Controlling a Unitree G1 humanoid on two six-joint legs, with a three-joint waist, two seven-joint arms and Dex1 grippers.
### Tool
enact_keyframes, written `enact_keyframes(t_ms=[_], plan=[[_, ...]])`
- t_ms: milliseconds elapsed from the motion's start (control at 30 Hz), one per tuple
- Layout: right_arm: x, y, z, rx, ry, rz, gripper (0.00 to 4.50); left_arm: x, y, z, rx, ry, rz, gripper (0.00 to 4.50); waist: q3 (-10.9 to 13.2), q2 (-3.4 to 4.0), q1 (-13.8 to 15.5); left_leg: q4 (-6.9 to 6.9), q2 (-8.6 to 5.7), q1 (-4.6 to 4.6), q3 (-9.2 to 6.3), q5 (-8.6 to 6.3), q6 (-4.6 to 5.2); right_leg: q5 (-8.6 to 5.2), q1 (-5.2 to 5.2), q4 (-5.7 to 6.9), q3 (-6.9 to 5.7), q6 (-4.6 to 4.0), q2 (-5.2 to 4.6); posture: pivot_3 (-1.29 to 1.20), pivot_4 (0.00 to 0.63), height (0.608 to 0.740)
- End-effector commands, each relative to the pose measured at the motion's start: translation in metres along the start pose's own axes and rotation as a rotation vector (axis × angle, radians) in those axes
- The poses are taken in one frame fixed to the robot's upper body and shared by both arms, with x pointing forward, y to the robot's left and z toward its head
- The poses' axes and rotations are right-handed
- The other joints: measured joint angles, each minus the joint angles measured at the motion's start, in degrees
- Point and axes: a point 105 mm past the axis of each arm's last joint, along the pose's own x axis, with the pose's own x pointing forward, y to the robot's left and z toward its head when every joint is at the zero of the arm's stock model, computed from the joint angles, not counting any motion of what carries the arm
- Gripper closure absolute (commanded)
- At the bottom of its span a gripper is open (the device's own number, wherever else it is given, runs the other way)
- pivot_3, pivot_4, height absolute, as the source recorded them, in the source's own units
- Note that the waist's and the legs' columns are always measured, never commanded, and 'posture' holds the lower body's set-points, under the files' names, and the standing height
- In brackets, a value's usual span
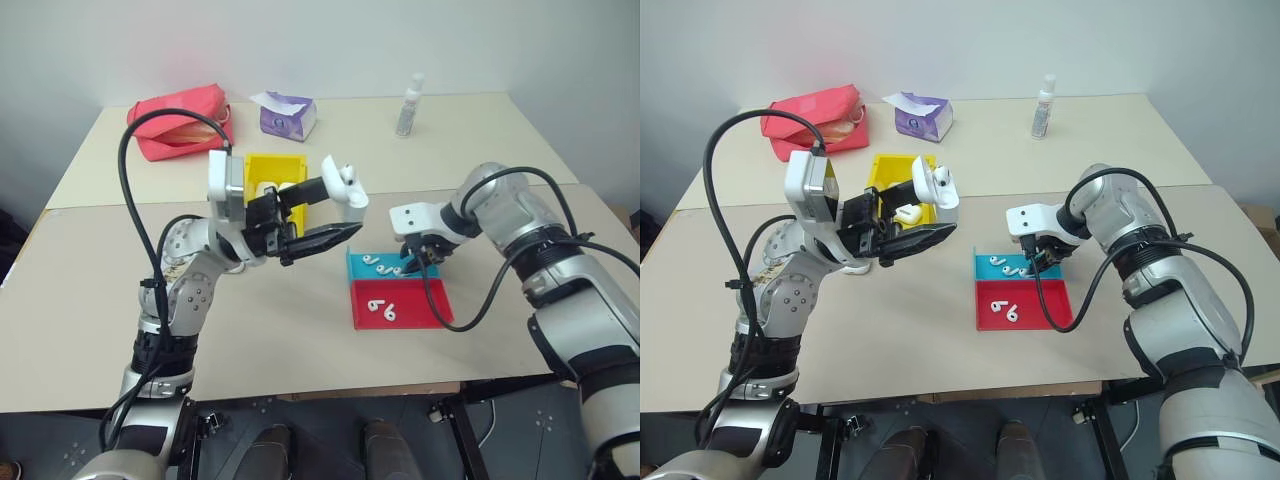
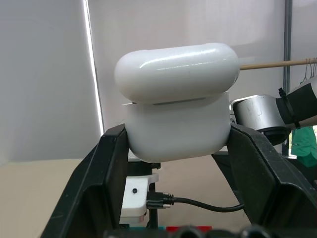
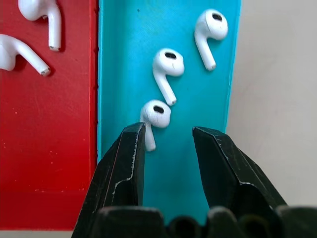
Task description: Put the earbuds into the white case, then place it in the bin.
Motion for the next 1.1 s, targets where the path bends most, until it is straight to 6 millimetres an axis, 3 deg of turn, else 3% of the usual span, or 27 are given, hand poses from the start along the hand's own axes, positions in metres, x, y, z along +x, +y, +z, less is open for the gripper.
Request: enact_keyframes(t_ms=[33,933,1033,1100], plan=[[-0.012,-0.007,0.007,-0.042,-0.016,-0.024,2.58,0.001,-0.003,0.013,0.054,-0.019,-0.007,1.77,0.0,0.0,0.0,0.0,0.0,0.0,0.0,0.0,0.0,0.0,0.0,-0.01,0.0,0.0,0.0,0.0,0.15,0.74],[0.008,-0.002,-0.004,-0.042,0.029,0.01,2.58,-0.001,-0.001,0.011,0.08,-0.021,0.028,1.77,0.0,0.01,-0.07,0.0,-0.01,0.03,-0.01,0.01,-0.02,0.0,0.02,0.04,0.0,0.0,0.0,0.0,0.15,0.74],[0.01,0.0,-0.005,-0.036,0.033,0.016,3.15,-0.002,-0.001,0.012,0.082,-0.023,0.028,1.77,0.0,0.01,-0.07,0.0,-0.01,0.04,-0.01,0.01,-0.02,0.0,0.03,0.04,0.0,0.0,0.0,0.0,0.15,0.74],[0.011,0.0,-0.004,-0.02,0.025,0.019,3.77,-0.003,-0.001,0.013,0.081,-0.024,0.027,1.77,-0.01,0.01,-0.07,0.0,-0.01,0.05,-0.01,0.01,-0.02,0.0,0.03,0.05,0.0,0.0,0.0,0.0,0.15,0.74]])
